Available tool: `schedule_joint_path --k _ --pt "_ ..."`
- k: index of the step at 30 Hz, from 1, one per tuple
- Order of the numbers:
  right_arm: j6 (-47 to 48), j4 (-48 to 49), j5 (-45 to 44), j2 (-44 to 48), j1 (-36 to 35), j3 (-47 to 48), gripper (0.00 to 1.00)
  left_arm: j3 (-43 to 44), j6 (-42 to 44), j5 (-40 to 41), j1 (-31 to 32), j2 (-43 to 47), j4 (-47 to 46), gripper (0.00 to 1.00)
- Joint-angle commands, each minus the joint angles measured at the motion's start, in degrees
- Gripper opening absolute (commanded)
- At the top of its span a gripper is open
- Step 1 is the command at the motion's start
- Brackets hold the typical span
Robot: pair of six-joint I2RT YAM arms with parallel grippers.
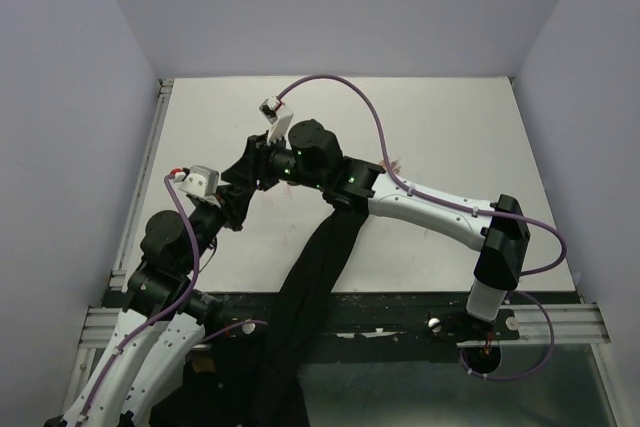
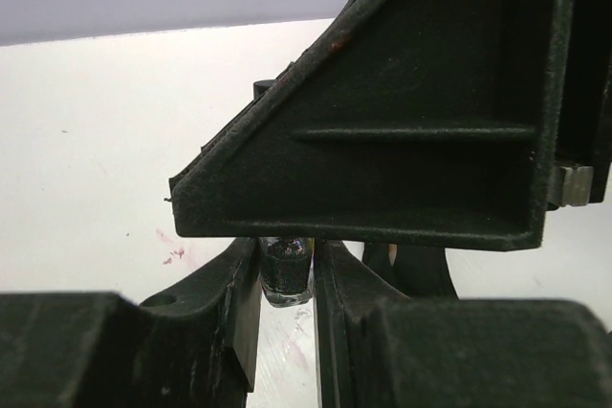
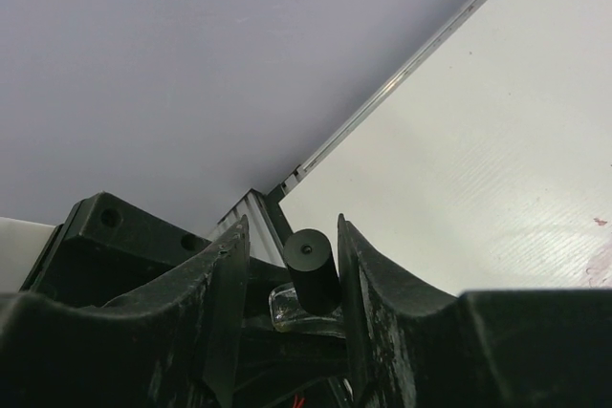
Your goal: Paint the nails
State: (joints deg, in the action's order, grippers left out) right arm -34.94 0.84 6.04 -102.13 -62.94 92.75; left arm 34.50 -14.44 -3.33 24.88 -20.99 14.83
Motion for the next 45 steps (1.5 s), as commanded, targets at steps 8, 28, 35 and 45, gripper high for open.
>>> schedule_joint_path --k 8,28,35,45 --pt "-1.0 5.9 4.2 -0.6 -1.1 1.9 0.42 1.4 -0.3 -10.8 0.3 -2.0 -3.4 0.00" --pt "-1.9 9.0 6.0 -0.6 -1.4 1.2 0.39 1.4 -3.1 -17.7 0.3 -3.8 -5.6 0.00" --pt "1.1 6.0 -1.6 3.2 -1.3 -1.3 0.69 2.1 -5.4 -8.7 -0.8 -3.5 -2.7 0.00" --pt "2.7 1.0 -15.2 8.2 -1.4 -5.6 0.79 0.9 -5.0 -2.8 -1.3 0.9 -2.7 0.00"
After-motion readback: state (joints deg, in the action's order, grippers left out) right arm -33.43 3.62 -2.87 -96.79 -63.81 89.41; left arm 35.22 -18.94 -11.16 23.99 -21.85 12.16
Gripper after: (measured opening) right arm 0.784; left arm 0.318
